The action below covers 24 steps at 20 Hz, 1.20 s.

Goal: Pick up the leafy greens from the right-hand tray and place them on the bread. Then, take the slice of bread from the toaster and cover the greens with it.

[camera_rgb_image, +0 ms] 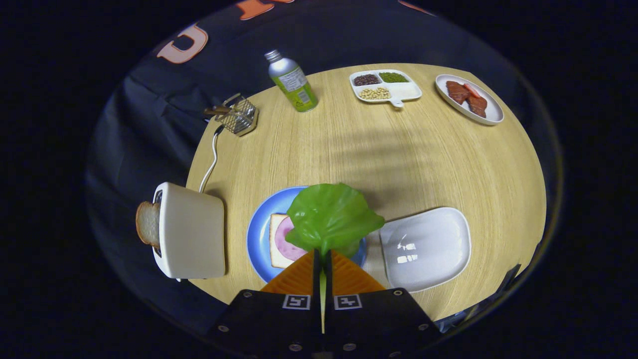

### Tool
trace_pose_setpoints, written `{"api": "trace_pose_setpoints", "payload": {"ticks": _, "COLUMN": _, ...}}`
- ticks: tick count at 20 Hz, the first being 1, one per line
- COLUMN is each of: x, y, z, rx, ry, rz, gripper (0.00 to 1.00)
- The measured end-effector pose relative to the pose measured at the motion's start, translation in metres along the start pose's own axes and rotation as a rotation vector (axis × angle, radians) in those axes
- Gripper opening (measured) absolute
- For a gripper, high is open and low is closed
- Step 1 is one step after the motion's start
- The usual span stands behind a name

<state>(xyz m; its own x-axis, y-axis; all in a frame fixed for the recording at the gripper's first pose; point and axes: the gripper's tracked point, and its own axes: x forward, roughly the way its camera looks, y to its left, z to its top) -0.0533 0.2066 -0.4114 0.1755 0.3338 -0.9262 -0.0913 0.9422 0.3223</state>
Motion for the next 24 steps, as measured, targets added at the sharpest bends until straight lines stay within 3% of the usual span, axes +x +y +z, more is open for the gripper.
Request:
{"api": "trace_pose_setpoints", "payload": {"ticks": 9, "x": 0.031, "y": 0.041, "z": 0.004, "rx": -0.037, "ry": 0.057, "rz": -0.009, "gripper": 0.06}}
{"api": "trace_pose_setpoints", "payload": {"ticks": 13, "x": 0.039, "y": 0.045, "z": -0.001, "rx": -0.057, "ry": 0.076, "rz": -0.024, "gripper": 0.18}}
{"api": "trace_pose_setpoints", "payload": {"ticks": 17, "x": 0.04, "y": 0.046, "z": 0.0, "rx": -0.08, "ry": 0.07, "rz": -0.052, "gripper": 0.37}}
{"api": "trace_pose_setpoints", "payload": {"ticks": 24, "x": 0.006, "y": 0.078, "z": 0.022, "rx": -0.103, "ry": 0.008, "rz": -0.026, "gripper": 0.64}}
